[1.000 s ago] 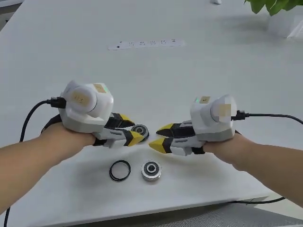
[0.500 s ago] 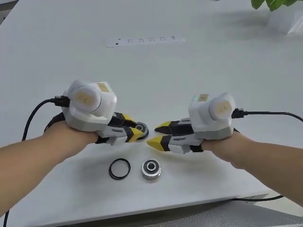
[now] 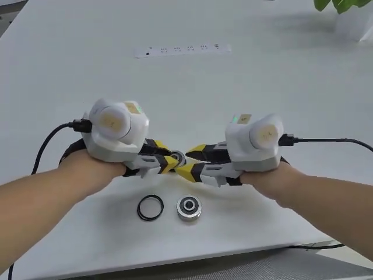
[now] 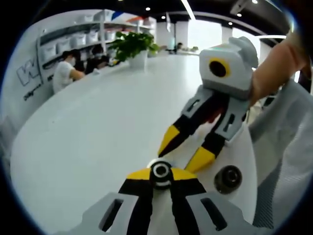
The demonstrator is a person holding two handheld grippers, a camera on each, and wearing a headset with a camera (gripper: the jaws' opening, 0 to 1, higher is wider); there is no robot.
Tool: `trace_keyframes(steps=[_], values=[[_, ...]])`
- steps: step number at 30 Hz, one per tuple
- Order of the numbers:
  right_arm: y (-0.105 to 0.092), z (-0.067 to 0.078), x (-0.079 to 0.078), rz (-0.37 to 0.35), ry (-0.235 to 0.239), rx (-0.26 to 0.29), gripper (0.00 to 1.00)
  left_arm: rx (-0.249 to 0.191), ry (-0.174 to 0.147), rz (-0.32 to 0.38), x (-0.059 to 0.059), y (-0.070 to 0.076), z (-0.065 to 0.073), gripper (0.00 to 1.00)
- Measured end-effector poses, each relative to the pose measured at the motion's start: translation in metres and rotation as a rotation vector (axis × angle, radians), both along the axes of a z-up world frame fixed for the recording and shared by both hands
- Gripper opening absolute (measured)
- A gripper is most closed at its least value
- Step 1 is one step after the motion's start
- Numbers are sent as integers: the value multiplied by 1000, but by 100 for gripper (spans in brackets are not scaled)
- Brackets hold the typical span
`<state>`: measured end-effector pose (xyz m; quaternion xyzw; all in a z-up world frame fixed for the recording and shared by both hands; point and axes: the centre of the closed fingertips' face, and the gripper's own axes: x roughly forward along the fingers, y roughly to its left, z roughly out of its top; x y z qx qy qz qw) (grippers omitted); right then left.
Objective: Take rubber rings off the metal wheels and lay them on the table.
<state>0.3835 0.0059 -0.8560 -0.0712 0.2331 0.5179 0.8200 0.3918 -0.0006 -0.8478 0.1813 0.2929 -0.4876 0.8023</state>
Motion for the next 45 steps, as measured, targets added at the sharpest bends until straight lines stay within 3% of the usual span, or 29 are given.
trace_keyframes(steps=[8, 16, 34, 39, 45], values=[[4, -5, 2, -10, -40, -46, 24, 1, -4, 8, 1, -1, 0, 14], [-1, -7, 1, -13, -36, -54, 22, -1, -5, 11, 2, 0, -1, 14], [-7, -8, -4, -42, 23, -27, 11, -12, -6, 25, 2, 1, -1, 13], [-11, -10, -2, -54, 41, -22, 0, -13, -5, 28, 3, 2, -2, 13], [-12, -10, -1, -76, 65, -13, 0, -10, -9, 30, 0, 1, -1, 13]])
